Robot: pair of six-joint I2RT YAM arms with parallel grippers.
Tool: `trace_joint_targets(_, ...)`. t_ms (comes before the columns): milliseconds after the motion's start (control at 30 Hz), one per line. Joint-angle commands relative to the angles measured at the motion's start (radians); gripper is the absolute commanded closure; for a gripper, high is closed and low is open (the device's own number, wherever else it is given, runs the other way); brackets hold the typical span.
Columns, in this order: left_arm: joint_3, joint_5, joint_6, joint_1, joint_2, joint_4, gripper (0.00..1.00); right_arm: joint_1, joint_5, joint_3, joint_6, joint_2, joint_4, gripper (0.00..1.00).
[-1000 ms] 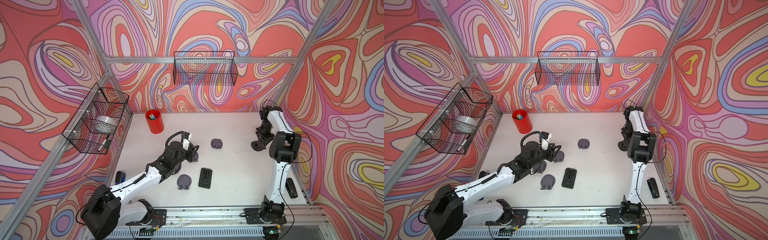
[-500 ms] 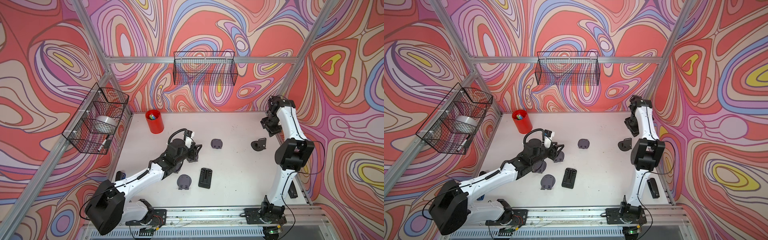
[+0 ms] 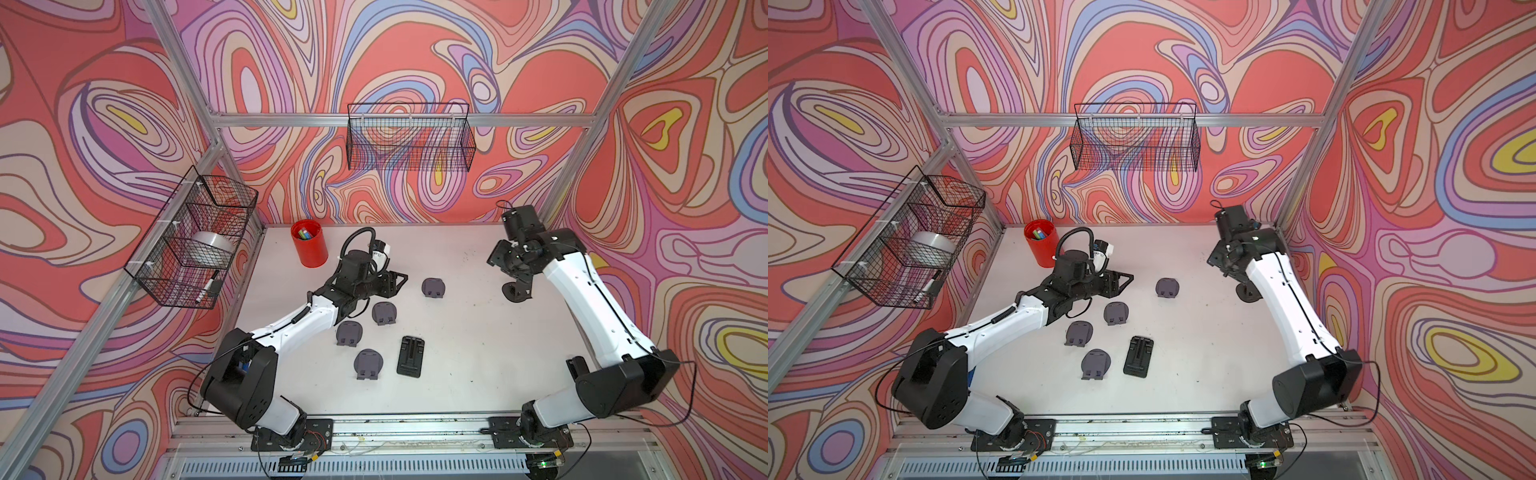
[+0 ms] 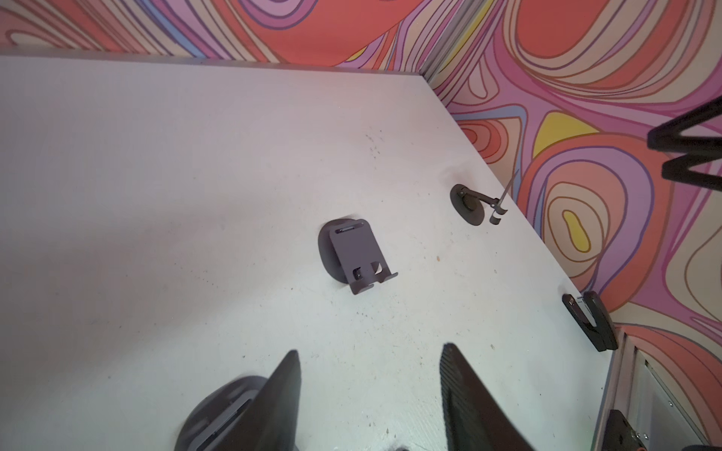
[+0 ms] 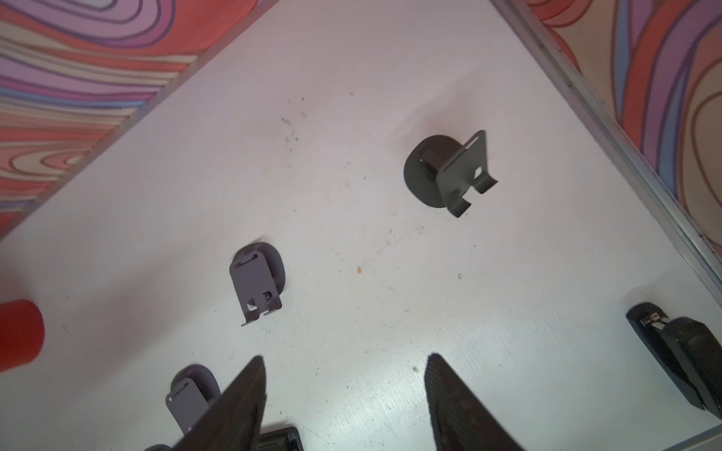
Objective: Open the phone stand
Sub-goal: Place the phone stand at the center of the board, then pick up the phone stand at the center of the board.
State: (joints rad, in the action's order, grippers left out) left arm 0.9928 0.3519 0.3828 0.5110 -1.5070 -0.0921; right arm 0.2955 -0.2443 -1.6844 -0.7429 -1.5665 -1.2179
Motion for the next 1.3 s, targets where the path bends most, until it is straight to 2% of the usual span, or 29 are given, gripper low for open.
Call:
trace_joint_targets(0,0.035,0.048,0.019,-0.019,0.008,0.079,0.47,0.146,-0.053,-0.134,0.047,-0.187,-0.006,0.31)
trace_joint_targets(100,0.006,0.040,0.036,-0.051,0.035,0.110,0.47,0.244,-0.078,-0.342,0.082,-0.417,-0.090,0.26)
trace_joint_targets(200,-0.051,0.042,0.068,-0.085,0.077,0.117,0.47,0.280,-0.084,-0.535,0.095,-0.615,-0.165,0.19)
trace_joint_targets(300,-0.105,0.045,0.077,-0.108,0.126,0.117,0.47,0.280,-0.057,-0.598,0.098,-0.719,-0.159,0.12)
trace_joint_targets(400,-0.137,0.040,0.075,-0.117,0.167,0.120,0.47,0.280,-0.053,-0.625,0.101,-0.783,-0.171,0.09)
trace_joint_targets(633,-0.152,0.037,0.075,-0.123,0.182,0.114,0.47,0.246,-0.046,-0.521,0.101,-0.778,-0.128,0.09)
trace_joint_targets(833,-0.152,0.037,0.079,-0.124,0.179,0.110,0.47,0.189,0.061,-0.407,0.167,-0.747,-0.014,0.15)
trace_joint_targets(1267,-0.141,0.036,0.091,-0.124,0.150,0.091,0.48,0.145,0.150,-0.428,0.251,-0.796,0.039,0.15)
